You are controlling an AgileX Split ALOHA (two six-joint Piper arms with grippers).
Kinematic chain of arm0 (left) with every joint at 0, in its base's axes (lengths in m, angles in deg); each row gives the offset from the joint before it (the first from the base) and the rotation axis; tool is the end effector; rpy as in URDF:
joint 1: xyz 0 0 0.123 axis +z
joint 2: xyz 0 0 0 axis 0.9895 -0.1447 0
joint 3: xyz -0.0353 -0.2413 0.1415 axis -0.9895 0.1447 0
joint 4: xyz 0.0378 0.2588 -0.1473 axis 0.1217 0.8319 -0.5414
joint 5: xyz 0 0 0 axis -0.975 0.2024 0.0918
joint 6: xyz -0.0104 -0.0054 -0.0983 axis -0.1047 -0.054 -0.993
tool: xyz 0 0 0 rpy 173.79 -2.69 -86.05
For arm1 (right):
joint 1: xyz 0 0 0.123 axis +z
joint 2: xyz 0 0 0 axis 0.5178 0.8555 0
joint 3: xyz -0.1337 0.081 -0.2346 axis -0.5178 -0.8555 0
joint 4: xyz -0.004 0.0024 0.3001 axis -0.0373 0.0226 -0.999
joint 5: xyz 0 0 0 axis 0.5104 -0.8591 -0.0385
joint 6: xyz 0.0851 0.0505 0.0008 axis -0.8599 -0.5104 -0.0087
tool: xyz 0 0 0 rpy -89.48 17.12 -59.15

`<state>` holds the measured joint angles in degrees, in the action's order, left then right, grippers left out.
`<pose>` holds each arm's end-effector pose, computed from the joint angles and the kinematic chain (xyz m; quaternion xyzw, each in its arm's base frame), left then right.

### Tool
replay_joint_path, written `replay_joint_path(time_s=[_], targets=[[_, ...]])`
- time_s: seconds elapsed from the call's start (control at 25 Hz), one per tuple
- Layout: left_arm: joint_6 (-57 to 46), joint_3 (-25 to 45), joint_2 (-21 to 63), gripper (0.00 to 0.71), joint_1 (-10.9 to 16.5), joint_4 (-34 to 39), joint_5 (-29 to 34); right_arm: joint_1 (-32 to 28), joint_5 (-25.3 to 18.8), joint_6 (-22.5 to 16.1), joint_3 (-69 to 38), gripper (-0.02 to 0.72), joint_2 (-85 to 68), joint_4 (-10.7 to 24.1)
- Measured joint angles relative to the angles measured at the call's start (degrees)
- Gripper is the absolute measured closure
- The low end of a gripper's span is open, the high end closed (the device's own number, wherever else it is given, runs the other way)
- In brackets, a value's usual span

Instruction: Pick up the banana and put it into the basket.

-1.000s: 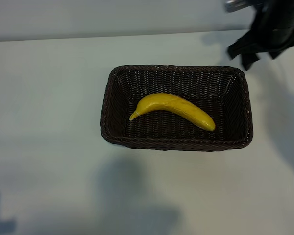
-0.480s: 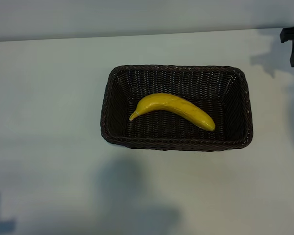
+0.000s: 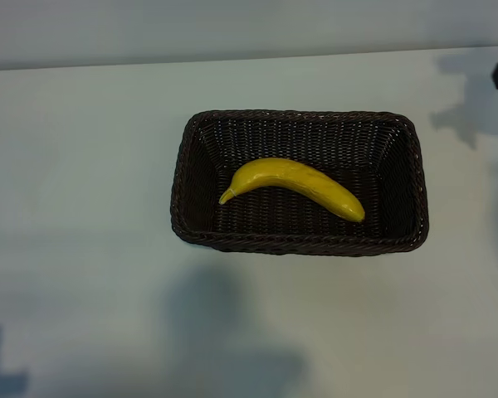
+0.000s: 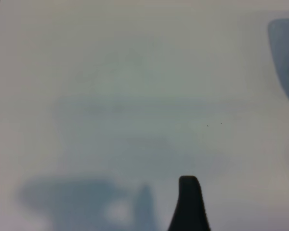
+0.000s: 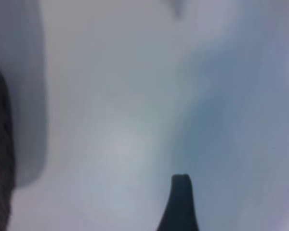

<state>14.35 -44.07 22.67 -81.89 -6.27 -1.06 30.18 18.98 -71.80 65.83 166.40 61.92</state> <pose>0.0478 -0.0001 0.2978 -0.0057 0.8494 -0.0055 0.5277 0.4056 -0.0071 0.2392 -0.0198 0.9976 -0.0025 0.0661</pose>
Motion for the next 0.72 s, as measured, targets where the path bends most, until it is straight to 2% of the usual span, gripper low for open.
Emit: replay_joint_path(time_s=[0.2, 0.52, 0.72], targets=[[0.11, 0.00, 0.00, 0.141, 0.00, 0.00, 0.00, 0.00, -0.05, -1.08, -11.09, 0.098, -12.42, 2.23], [0.20, 0.00, 0.00, 0.141, 0.00, 0.00, 0.00, 0.05, 0.01, -3.29, -31.73, 0.098, -34.69, 2.39], [0.20, 0.00, 0.00, 0.141, 0.00, 0.00, 0.00, 0.05, 0.47, -3.29, -42.90, 0.098, -48.13, 2.39]])
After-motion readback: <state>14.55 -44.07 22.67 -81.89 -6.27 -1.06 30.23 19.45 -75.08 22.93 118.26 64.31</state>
